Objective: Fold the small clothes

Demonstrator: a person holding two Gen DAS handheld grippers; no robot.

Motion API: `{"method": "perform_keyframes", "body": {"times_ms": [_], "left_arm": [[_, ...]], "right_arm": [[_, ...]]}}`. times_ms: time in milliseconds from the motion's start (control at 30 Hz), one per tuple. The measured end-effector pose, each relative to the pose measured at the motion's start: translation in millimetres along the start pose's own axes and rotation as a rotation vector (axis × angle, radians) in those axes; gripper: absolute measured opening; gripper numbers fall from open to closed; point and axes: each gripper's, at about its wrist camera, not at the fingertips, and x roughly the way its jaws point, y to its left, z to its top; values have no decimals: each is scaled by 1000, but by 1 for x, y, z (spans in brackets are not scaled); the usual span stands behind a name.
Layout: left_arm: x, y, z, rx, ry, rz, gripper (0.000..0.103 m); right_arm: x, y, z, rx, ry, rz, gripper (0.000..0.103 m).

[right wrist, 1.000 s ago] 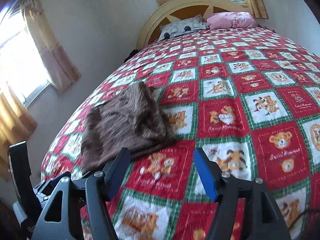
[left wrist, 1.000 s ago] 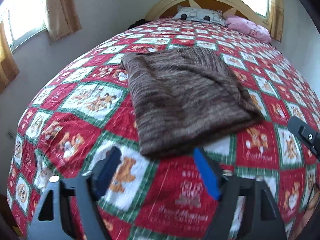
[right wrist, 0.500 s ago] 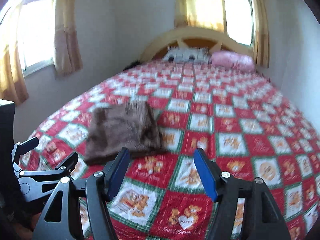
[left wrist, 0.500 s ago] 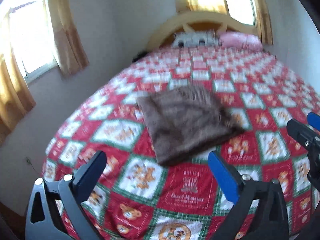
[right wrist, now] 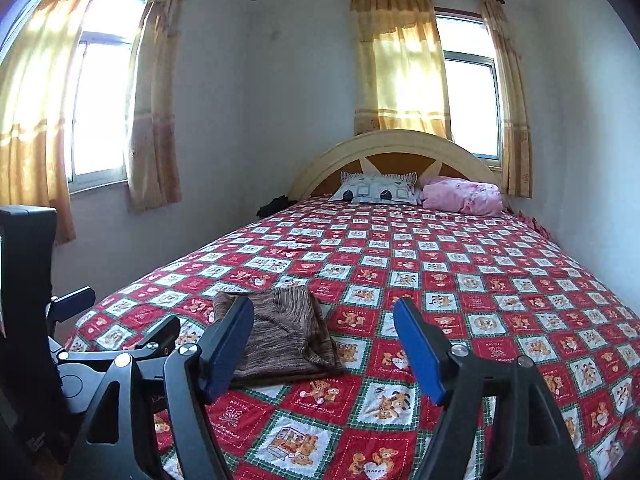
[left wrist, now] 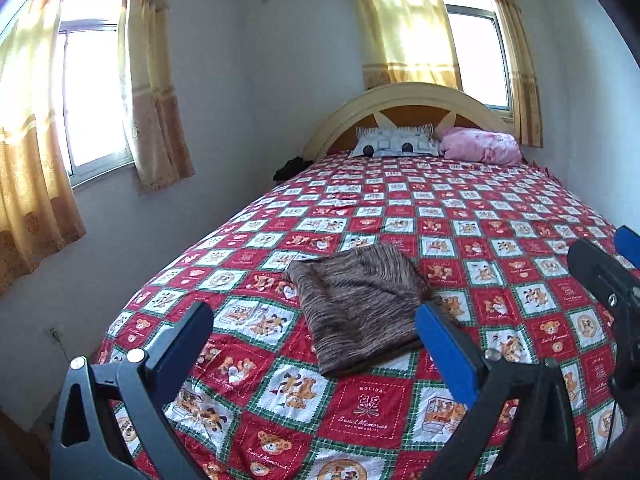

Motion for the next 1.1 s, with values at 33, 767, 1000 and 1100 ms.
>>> {"method": "perform_keyframes", "body": {"times_ms": [33, 767, 1000, 1100], "left_arm": [[-1, 0, 1, -3, -3, -3, 103], [-6, -1, 0, -4, -11, 22, 103], [-8, -2, 0, 1, -16, 28, 103], [-8, -2, -1, 5, -13, 25, 103]], "right_arm": [[-1, -1, 0, 4, 1, -1, 73], [8, -2, -11, 51, 58, 20, 73], [8, -2, -12, 56, 55, 22, 73], [8, -2, -12, 55, 55, 23, 73]]}}
